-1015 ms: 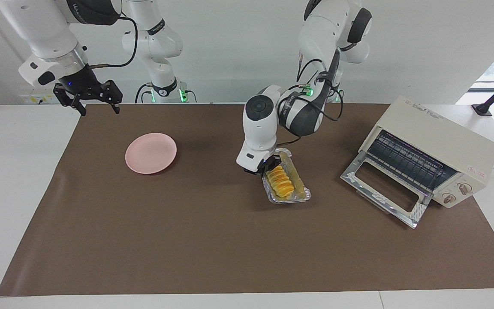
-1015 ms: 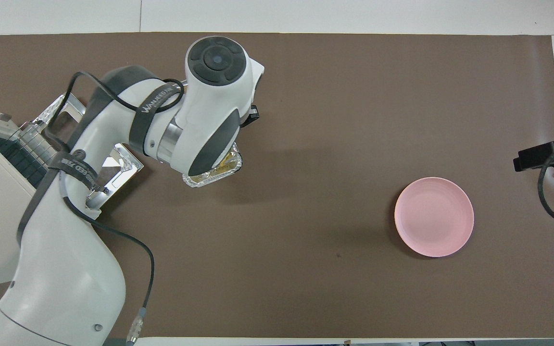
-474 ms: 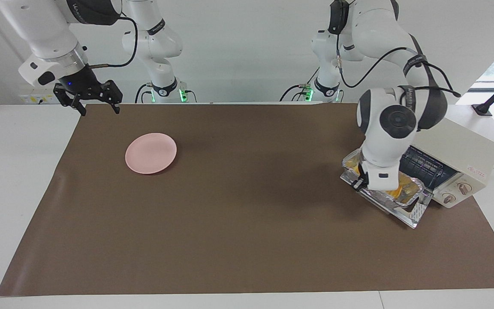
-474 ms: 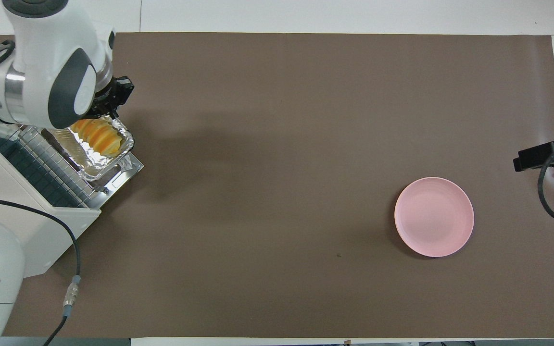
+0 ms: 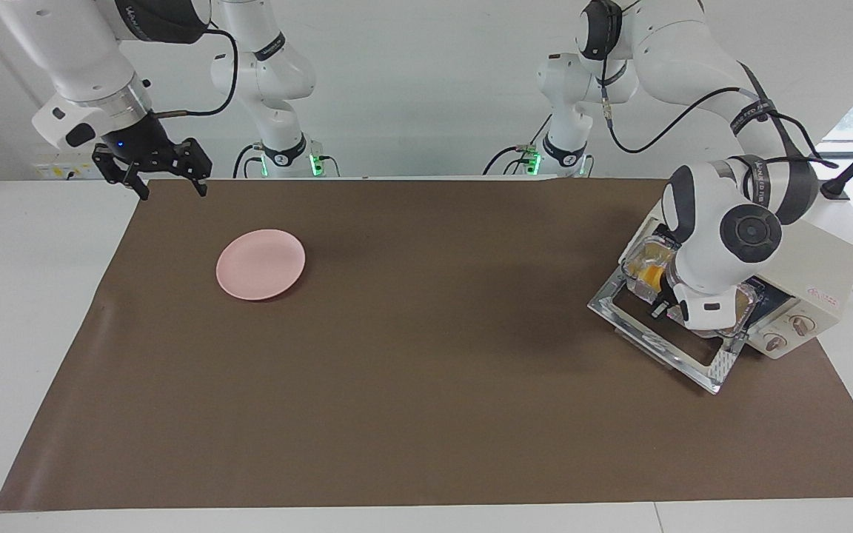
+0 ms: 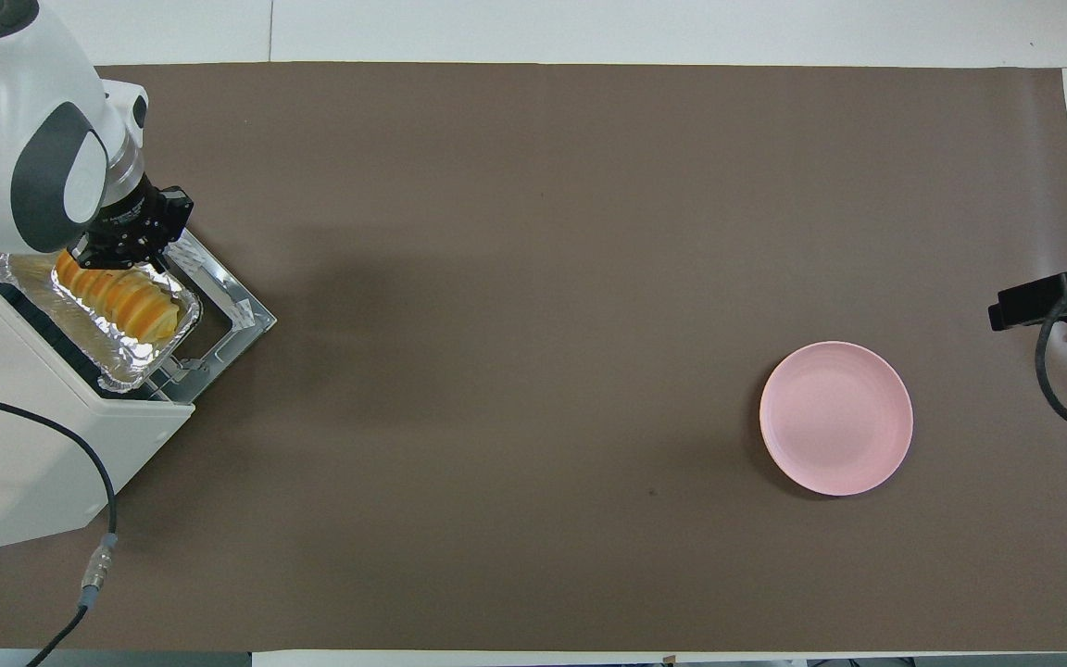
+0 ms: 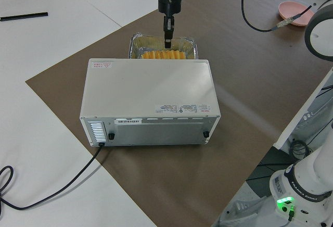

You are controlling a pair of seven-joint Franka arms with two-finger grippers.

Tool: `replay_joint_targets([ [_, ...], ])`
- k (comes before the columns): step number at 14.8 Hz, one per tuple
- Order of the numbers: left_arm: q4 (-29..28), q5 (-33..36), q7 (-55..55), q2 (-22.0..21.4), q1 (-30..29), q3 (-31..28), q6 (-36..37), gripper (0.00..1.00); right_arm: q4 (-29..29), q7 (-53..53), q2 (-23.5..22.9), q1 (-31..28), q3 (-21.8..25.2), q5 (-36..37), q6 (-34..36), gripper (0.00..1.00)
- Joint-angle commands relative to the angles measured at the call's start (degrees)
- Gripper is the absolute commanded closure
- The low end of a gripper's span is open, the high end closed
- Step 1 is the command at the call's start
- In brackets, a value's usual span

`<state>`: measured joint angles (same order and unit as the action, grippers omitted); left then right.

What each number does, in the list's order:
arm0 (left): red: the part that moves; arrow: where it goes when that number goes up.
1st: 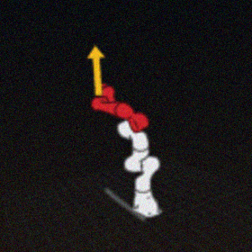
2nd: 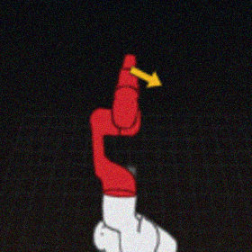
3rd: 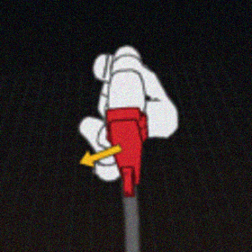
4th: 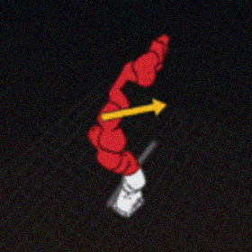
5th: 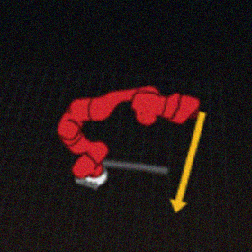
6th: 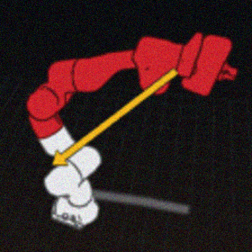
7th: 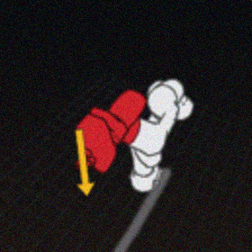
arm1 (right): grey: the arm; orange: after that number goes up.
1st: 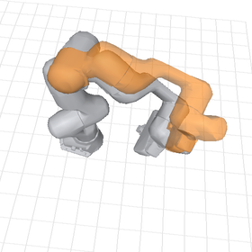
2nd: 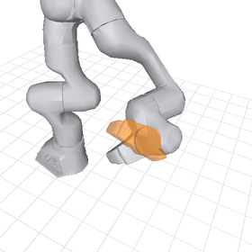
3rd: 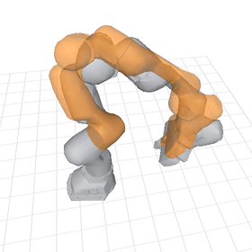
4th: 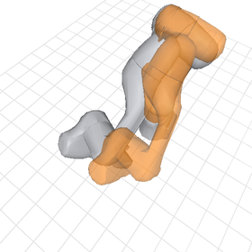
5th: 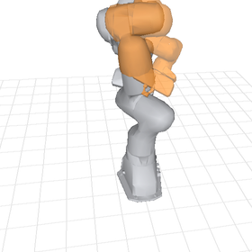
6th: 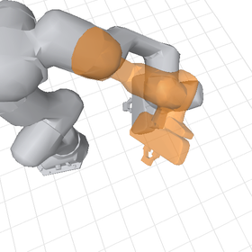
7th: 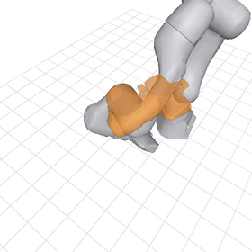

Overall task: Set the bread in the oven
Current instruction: 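Lift the tray with the left gripper and insert it into the oven, then open the left gripper and withdraw it from the oven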

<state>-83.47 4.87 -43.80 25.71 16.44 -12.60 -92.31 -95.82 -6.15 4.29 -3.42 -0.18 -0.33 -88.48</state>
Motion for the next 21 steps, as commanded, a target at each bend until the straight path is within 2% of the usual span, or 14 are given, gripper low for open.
replay_joint_targets([
  [1, -7.04, 1.97, 1.43, -4.61, -1.24, -0.14, -0.95, 1.0, -0.6, -0.44, 0.72, -0.8, -0.69, 0.86, 0.15, 0.0],
  [8, -11.61, 3.65, 4.25, -6.37, -2.65, -0.23, -3.93, 1.0, -0.6, -0.44, 0.72, -0.71, -0.69, 0.86, 0.15, 0.0],
  [13, -12.23, 5.14, 4.51, -6.63, -4.75, -0.23, -5.77, 1.0, -0.6, -0.44, 0.72, -0.71, -0.69, 0.86, 0.15, 0.0],
  [21, -14.43, 5.15, 4.6, -7.34, -4.84, -0.14, -8.33, 1.0, -0.6, -0.36, 0.72, -0.71, -0.69, 0.86, 0.15, 0.0],
])
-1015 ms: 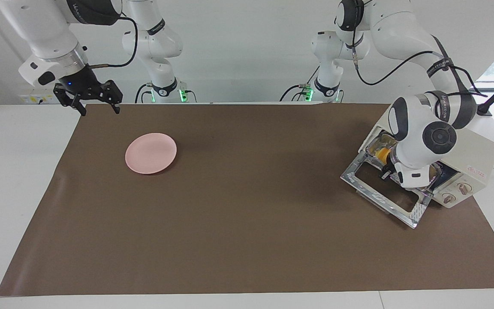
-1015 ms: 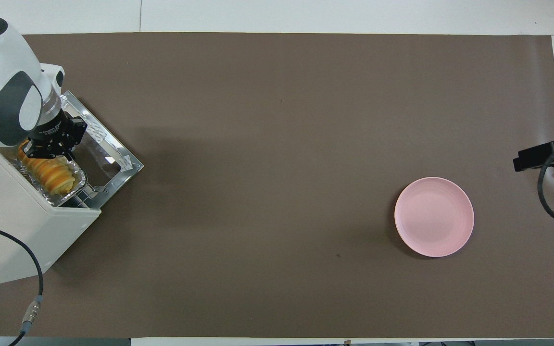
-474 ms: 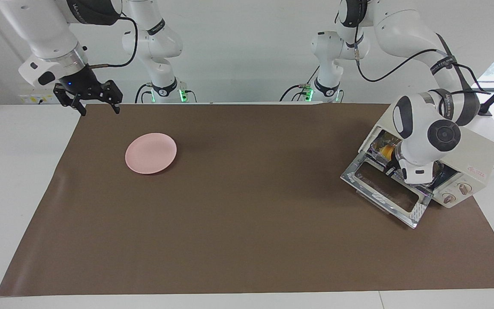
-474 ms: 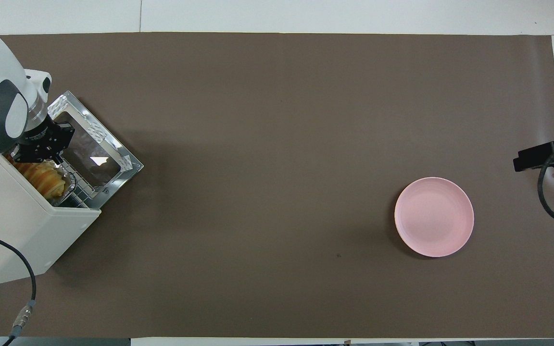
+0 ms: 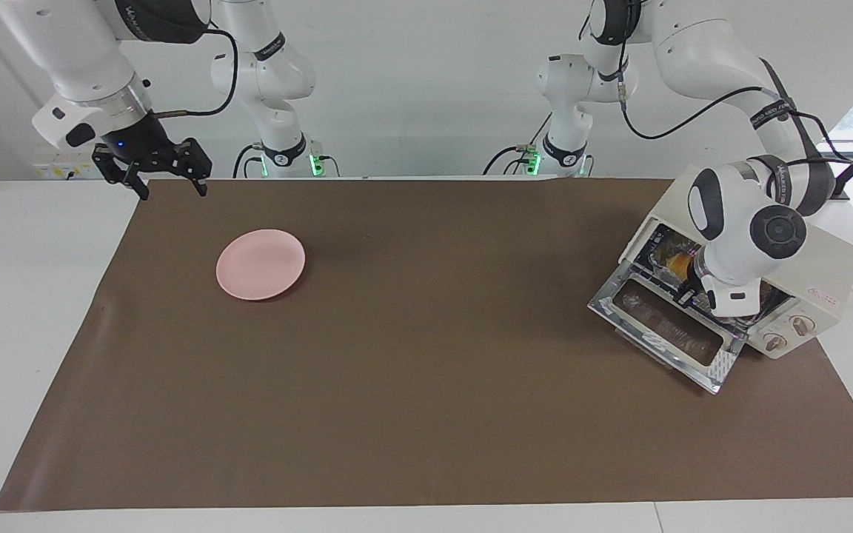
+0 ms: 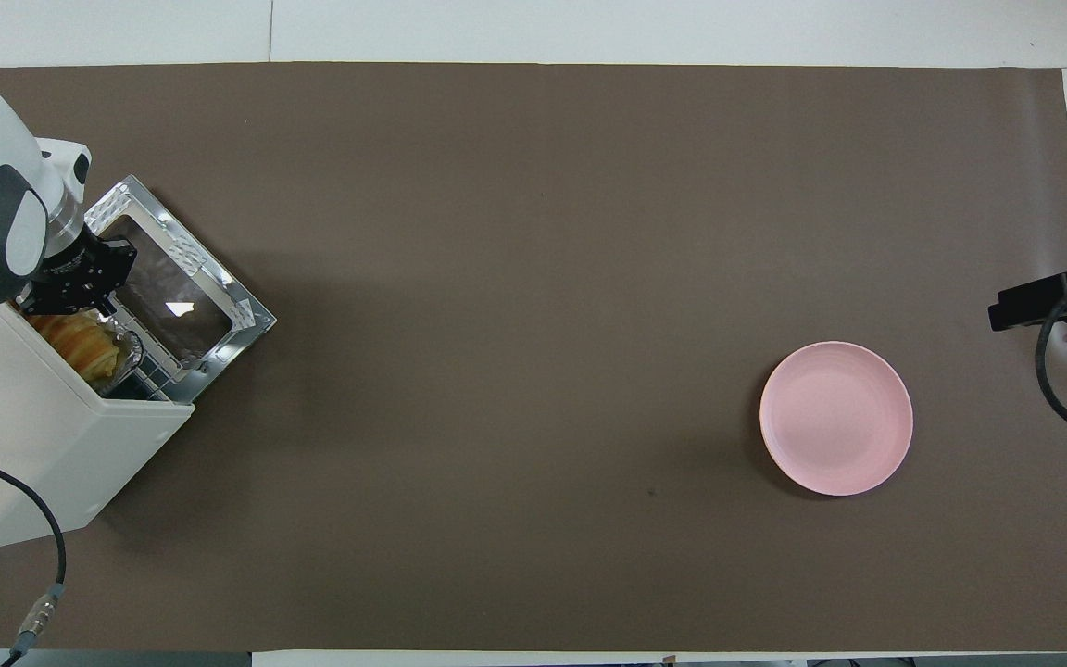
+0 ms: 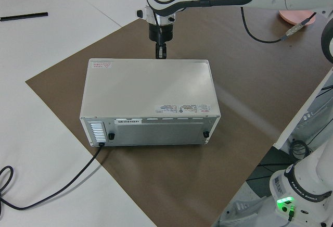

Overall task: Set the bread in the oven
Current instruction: 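Open the left gripper and withdraw it from the oven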

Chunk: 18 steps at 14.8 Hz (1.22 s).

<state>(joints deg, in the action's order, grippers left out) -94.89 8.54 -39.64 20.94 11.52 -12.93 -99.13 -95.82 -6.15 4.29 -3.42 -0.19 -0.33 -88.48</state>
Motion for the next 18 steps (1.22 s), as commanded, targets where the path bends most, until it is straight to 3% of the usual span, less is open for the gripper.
replay_joint_targets([
  [1, -3.02, 1.47, 0.44, -2.58, 0.08, 0.18, -1.5, 1.0, -0.6, -0.44, 0.72, -0.71, -0.69, 0.86, 0.15, 0.0],
  [2, -2.94, 1.47, 0.44, -2.58, 0.08, 0.18, -1.67, 0.93, -0.6, -0.44, 0.72, -0.71, -0.69, 0.86, 0.15, 0.0],
  [3, -2.94, 1.56, 0.88, -2.49, -0.01, 0.18, -2.2, 0.21, -0.6, -0.36, 0.72, -0.71, -0.69, 0.86, 0.15, 0.0],
  [4, -2.94, 1.48, 1.92, -2.49, 0.08, 0.18, -2.99, 0.0, -0.6, -0.44, 0.72, -0.71, -0.69, 0.86, 0.15, 0.0],
  [13, 1.98, 1.39, 9.39, -2.22, 0.96, 0.27, -10.45, 0.0, -0.6, -0.44, 0.72, -0.88, -0.69, 0.86, 0.24, 0.0],
  [16, 2.17, -7.55, 9.84, -3.1, 0.08, 0.36, -15.9, 0.0, -0.6, -0.36, 0.72, -0.88, -0.69, 0.86, 0.15, 0.0],
  [18, 2.25, -8.02, 9.84, -3.37, 1.39, 0.53, -14.08, 0.0, -0.6, -0.35, 0.72, -0.88, -0.69, 0.86, 0.15, 0.0],
])
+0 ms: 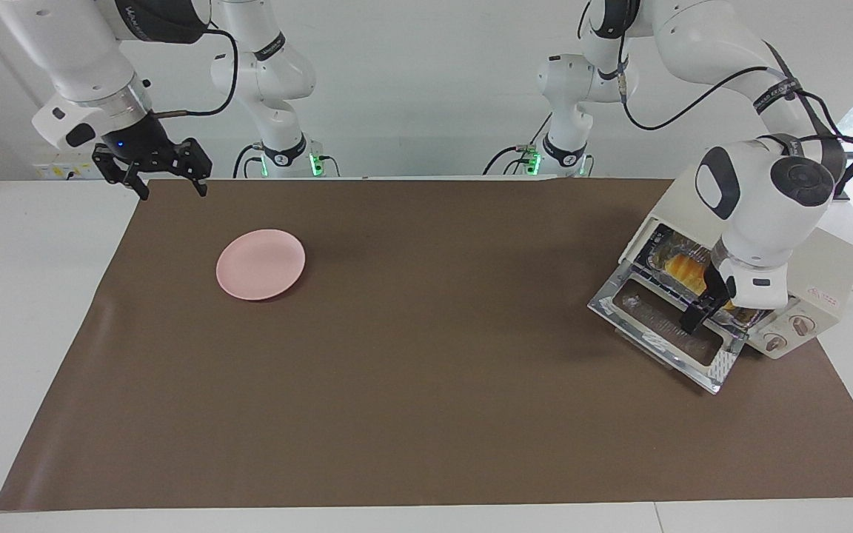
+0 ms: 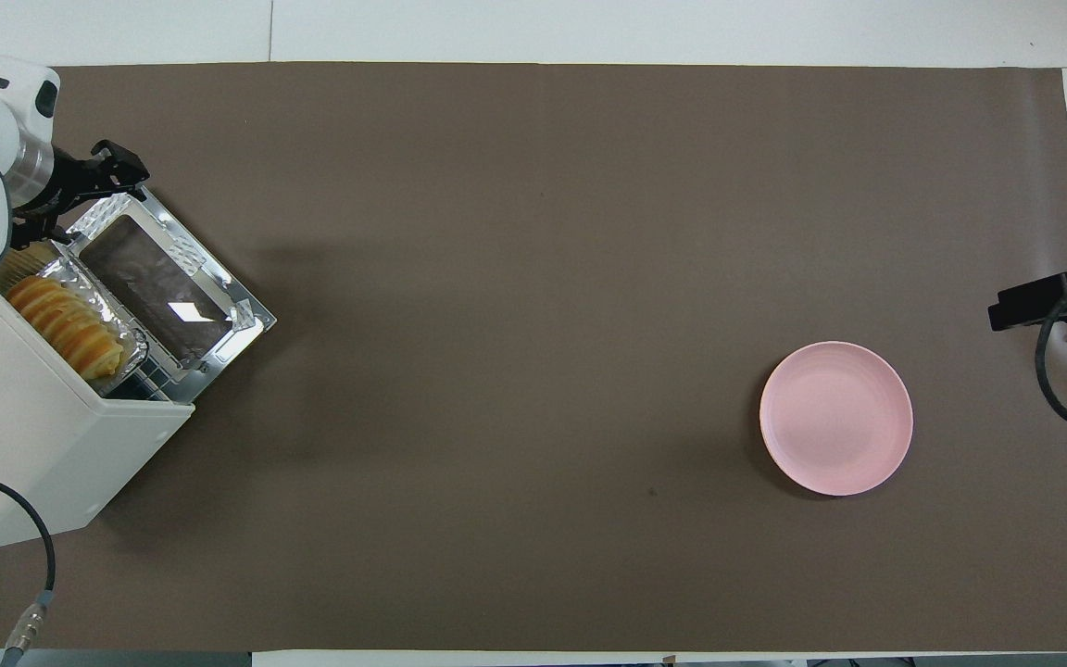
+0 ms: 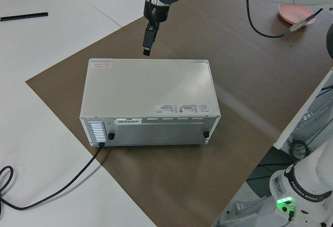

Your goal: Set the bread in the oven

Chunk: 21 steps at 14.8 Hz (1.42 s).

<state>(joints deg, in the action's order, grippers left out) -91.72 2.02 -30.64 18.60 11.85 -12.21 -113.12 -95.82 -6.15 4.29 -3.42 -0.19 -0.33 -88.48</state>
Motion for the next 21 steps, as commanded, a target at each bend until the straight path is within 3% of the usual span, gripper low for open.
replay_joint_targets([
  [1, -0.48, -1.49, 0.93, -1.54, 1.6, -0.36, 0.88, 0.0, -0.6, -0.35, 0.72, -0.88, -0.69, 0.86, 0.23, 0.0],
  [6, 9.44, -2.02, 21.19, -4.44, 1.25, -0.36, 21.23, 0.0, -0.6, -0.35, 0.72, -0.88, -0.69, 0.86, 0.24, 0.0],
  [11, 8.49, -1.67, 28.78, -14.1, 1.69, -0.27, 30.67, 0.0, -0.6, -0.44, 0.72, -0.88, -0.69, 0.86, 0.15, 0.0],
  [14, 5.16, -1.75, 31.95, -18.58, 0.82, 0.25, 31.3, 0.0, -0.6, -0.35, 0.72, -0.8, -0.69, 0.86, 0.15, 0.0],
  [15, 4.71, -1.75, 33.43, -19.55, -0.23, 1.3, 31.47, 0.0, -0.6, -0.44, 0.72, -0.8, -0.69, 0.86, 0.15, 0.0],
  [16, 4.8, -1.75, 35.8, -20.17, -7.03, 9.58, 34.87, 0.0, -0.6, -0.44, 0.72, -0.88, -0.69, 0.86, 0.15, 0.0],
  [18, 4.45, -1.4, 35.38, -20.53, -13.74, 18.23, 35.43, 0.0, -0.6, -0.44, 0.72, -0.88, -0.69, 0.86, 0.15, 0.0],
  [21, 4.36, -1.4, 33.81, -20.18, -15.01, 20.3, 31.58, 0.0, -0.6, -0.44, 0.72, -0.88, -0.69, 0.86, 0.23, 0.0],
])
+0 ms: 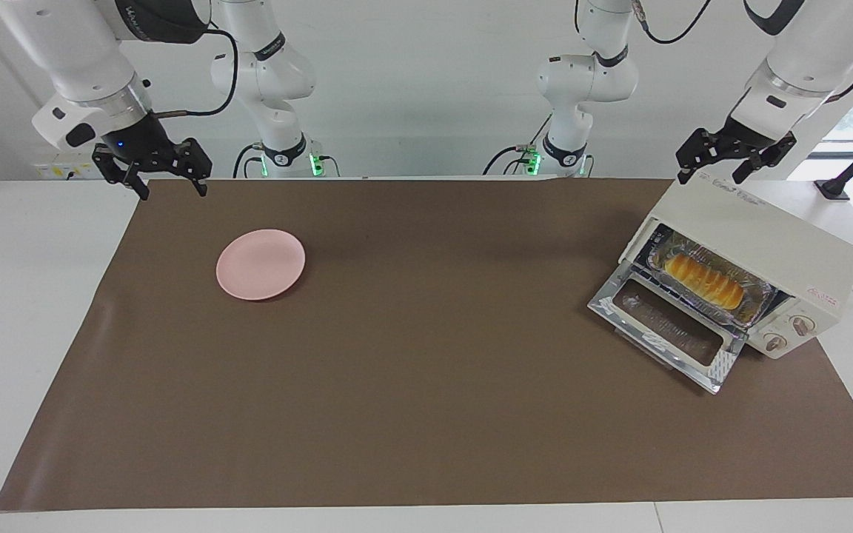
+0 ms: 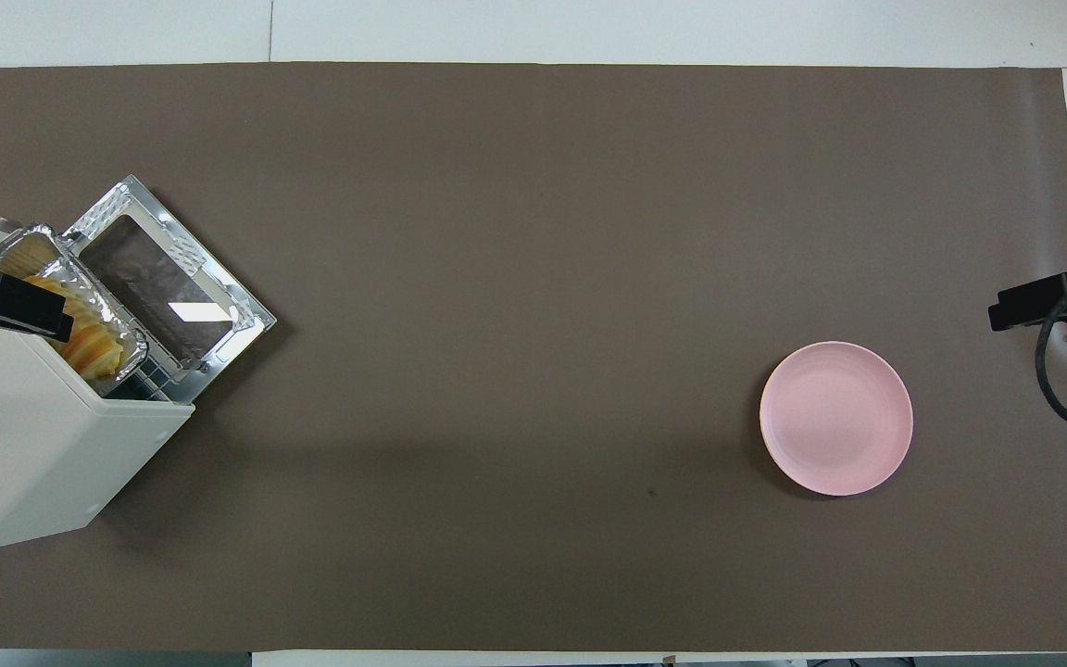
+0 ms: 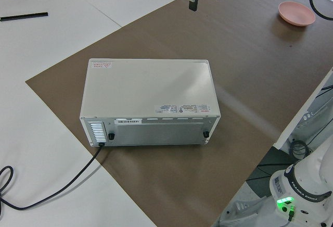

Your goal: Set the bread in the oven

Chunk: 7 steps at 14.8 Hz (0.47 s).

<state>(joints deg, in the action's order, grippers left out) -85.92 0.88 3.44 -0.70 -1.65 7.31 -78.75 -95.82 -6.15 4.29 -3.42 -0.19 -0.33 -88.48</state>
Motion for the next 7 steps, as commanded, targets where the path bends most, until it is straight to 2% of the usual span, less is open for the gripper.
replay_joint_targets([
  [1, -0.75, -0.44, -0.36, -0.28, -1.43, 0.08, -3.07, 0.0, -0.6, -0.44, 0.72, -0.8, -0.69, 0.86, 0.15, 0.0],
  [3, 1.53, -0.35, -0.27, 2.35, 0.32, -0.98, -0.01, 0.0, -0.6, -0.44, 0.72, -0.88, -0.69, 0.86, 0.23, 0.0],
  [5, 1.63, -0.44, -0.1, 2.19, 2.7, -3.0, -0.52, 0.0, -0.6, -0.44, 0.72, -0.8, -0.69, 0.86, 0.15, 0.0],
  [7, 1.46, -0.7, -0.01, 1.75, 2.62, -2.74, -1.05, 0.0, -0.6, -0.44, 0.72, -0.8, -0.69, 0.86, 0.15, 0.0],
])
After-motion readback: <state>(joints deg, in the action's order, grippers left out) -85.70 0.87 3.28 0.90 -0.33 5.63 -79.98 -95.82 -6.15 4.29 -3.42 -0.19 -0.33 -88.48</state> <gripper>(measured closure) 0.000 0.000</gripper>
